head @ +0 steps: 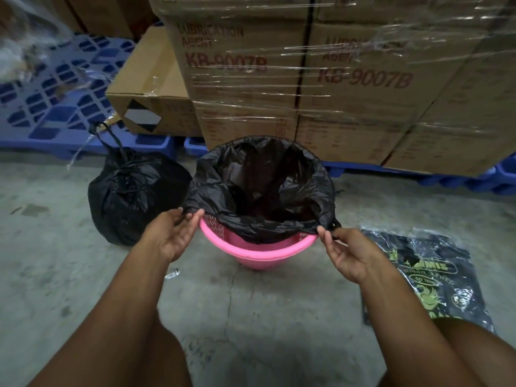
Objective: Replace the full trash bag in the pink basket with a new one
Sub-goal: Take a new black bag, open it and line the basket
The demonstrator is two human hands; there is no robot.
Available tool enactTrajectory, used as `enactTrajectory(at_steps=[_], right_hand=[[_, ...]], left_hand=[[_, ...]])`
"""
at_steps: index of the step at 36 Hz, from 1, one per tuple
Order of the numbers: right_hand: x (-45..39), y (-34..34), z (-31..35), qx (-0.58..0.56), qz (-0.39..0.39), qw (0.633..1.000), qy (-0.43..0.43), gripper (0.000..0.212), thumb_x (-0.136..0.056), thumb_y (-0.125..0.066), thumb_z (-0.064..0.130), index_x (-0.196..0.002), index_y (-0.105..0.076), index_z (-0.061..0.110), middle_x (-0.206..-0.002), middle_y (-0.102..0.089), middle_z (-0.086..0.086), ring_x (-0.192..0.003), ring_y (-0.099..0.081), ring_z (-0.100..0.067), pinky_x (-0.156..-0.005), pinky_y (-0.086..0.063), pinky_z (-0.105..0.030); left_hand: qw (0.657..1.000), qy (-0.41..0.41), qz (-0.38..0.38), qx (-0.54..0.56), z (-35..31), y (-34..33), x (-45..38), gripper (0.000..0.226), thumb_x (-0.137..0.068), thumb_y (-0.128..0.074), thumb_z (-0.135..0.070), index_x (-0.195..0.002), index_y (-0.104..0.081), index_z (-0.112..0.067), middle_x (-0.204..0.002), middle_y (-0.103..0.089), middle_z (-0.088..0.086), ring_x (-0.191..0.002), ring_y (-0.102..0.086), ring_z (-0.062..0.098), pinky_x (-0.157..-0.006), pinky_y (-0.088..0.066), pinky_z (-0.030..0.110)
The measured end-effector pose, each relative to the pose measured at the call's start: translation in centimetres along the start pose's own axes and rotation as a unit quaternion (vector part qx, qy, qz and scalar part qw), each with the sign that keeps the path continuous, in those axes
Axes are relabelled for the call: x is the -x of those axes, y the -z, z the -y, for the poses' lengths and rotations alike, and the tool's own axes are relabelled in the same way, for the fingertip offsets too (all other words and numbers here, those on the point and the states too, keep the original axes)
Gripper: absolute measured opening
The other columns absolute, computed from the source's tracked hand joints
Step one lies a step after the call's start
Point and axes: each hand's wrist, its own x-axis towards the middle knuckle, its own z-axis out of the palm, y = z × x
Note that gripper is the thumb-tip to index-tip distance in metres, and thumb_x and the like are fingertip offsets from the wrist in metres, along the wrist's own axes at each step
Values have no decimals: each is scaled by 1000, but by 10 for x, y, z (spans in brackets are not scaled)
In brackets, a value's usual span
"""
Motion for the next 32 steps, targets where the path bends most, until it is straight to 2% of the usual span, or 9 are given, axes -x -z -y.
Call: enactTrajectory(at_steps=[4, 9, 11, 14, 17, 21, 26, 29, 32], right_hand=[[0, 4, -1, -83, 15, 996, -1, 16, -97, -44, -13, -106, -56, -14, -76, -74, -25, -64, -77, -25, -56, -61, -22], [-5, 4, -11, -181, 4, 983, 2, 11, -100, -45, -4, -99, -56, -6, -63, -71, -16, -50, -72, -16, -43, -53, -17], [-4, 4, -17, -120, -11, 993, -2, 10, -99, -51, 7, -93, -57, 3, -61, -69, -12, -47, -67, -15, -42, -50, -18], [6, 5, -25, 9, 2, 1000, -1, 16, -86, -63, 28, -91, -61, 13, -76, -67, -8, -62, -59, -18, -57, -44, -24], [11, 5, -34, 68, 14, 997, 23, 14, -82, -72, 21, -90, -64, 15, -81, -65, -8, -69, -56, -19, -64, -46, -26], [11, 5, -46, 64, 33, 997, 22, 17, -80, -76, 9, -94, -66, 11, -78, -67, -8, -68, -57, -17, -64, -51, -25], [10, 6, -54, -72, 57, 995, 26, 11, -86, -62, 3, -79, -62, 11, -85, -66, -11, -82, -59, -23, -79, -49, -29], [8, 5, -60, -101, 66, 992, 25, 14, -87, -56, 2, -78, -60, 12, -86, -64, -10, -82, -60, -21, -80, -48, -29], [10, 4, -59, -4, 24, 999, 37, 7, -86, -61, 7, -84, -62, 14, -80, -66, -6, -71, -58, -17, -64, -44, -26]], left_hand=[[997, 8, 50, 62, 6, 3, 16, 18, -106, -42, -9, -96, -54, 1, -103, -67, 17, -68, -78, 23, -60, -63, 27], [998, 26, 44, 34, 19, 13, 18, 14, -100, -54, -19, -87, -57, -12, -65, -64, -1, -59, -58, 7, -51, -51, 17], [998, 25, 44, -36, 18, 12, 20, 15, -94, -64, -29, -89, -60, -15, -68, -58, -3, -55, -50, 6, -54, -44, 18], [981, 8, 24, -192, 19, 10, 28, 25, -85, -77, -39, -83, -62, -18, -61, -58, -4, -53, -49, 7, -51, -43, 18], [958, -1, 5, -288, 26, 12, 35, 25, -80, -84, -33, -81, -65, -17, -52, -57, -6, -45, -50, 5, -41, -41, 15], [973, 49, 9, -224, 38, 22, 39, 25, -79, -84, -31, -90, -66, -17, -62, -61, -2, -46, -50, 4, -42, -43, 16], [997, 60, 34, -35, 57, 24, 46, 25, -85, -77, -37, -91, -66, -15, -69, -62, -2, -66, -48, 7, -67, -49, 21], [998, 46, 48, -4, 71, 25, 49, 27, -76, -79, -33, -91, -64, -15, -62, -61, -4, -58, -49, 5, -57, -53, 19], [999, 28, 23, -28, 80, 29, 52, 30, -83, -77, -43, -83, -62, -17, -59, -56, -6, -57, -52, 4, -50, -50, 17]])
